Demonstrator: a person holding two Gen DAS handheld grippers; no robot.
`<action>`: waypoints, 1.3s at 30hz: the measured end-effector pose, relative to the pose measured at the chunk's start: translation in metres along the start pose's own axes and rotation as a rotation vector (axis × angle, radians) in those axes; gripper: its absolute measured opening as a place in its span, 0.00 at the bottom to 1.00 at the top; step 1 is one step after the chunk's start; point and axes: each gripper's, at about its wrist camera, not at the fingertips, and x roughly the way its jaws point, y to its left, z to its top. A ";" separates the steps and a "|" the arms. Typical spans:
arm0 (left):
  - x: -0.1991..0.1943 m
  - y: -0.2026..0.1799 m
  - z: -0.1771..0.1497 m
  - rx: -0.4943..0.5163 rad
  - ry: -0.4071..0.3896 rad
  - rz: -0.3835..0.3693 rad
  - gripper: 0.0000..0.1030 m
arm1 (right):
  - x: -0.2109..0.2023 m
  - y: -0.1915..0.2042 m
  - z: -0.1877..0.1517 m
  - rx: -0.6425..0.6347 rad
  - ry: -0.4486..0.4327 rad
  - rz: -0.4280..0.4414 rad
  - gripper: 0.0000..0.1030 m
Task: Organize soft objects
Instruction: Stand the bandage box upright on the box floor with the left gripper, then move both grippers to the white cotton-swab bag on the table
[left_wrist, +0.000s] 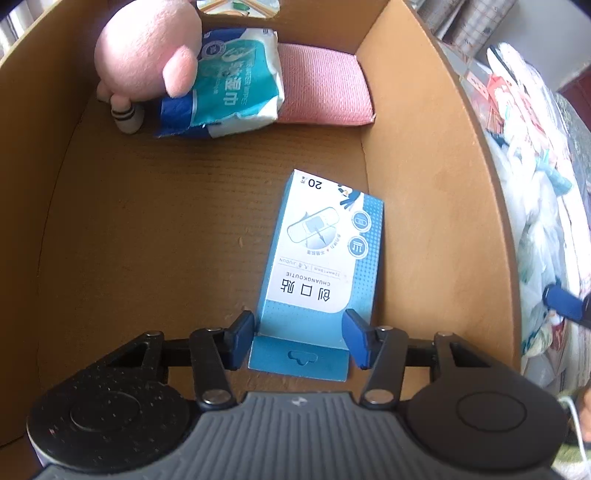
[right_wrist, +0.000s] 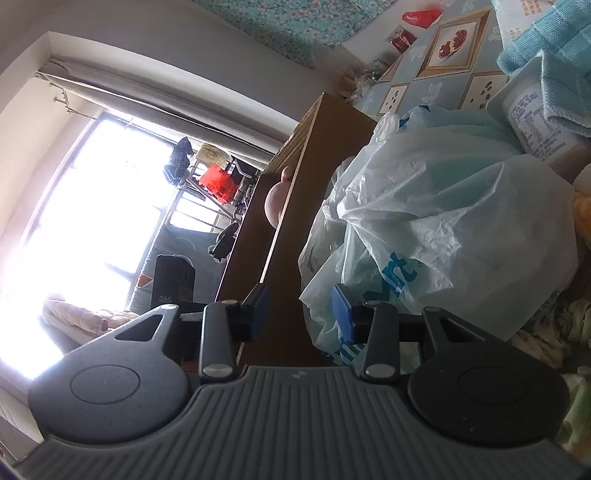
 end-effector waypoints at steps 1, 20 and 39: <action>0.000 0.000 0.002 -0.015 -0.002 -0.008 0.48 | 0.000 -0.001 0.000 0.002 -0.001 0.000 0.37; 0.010 -0.008 0.038 -0.112 -0.096 0.009 0.49 | -0.026 -0.010 -0.003 0.017 -0.058 -0.035 0.40; -0.121 -0.029 -0.062 -0.080 -0.664 -0.033 0.93 | -0.126 0.030 -0.020 -0.165 -0.332 -0.213 0.63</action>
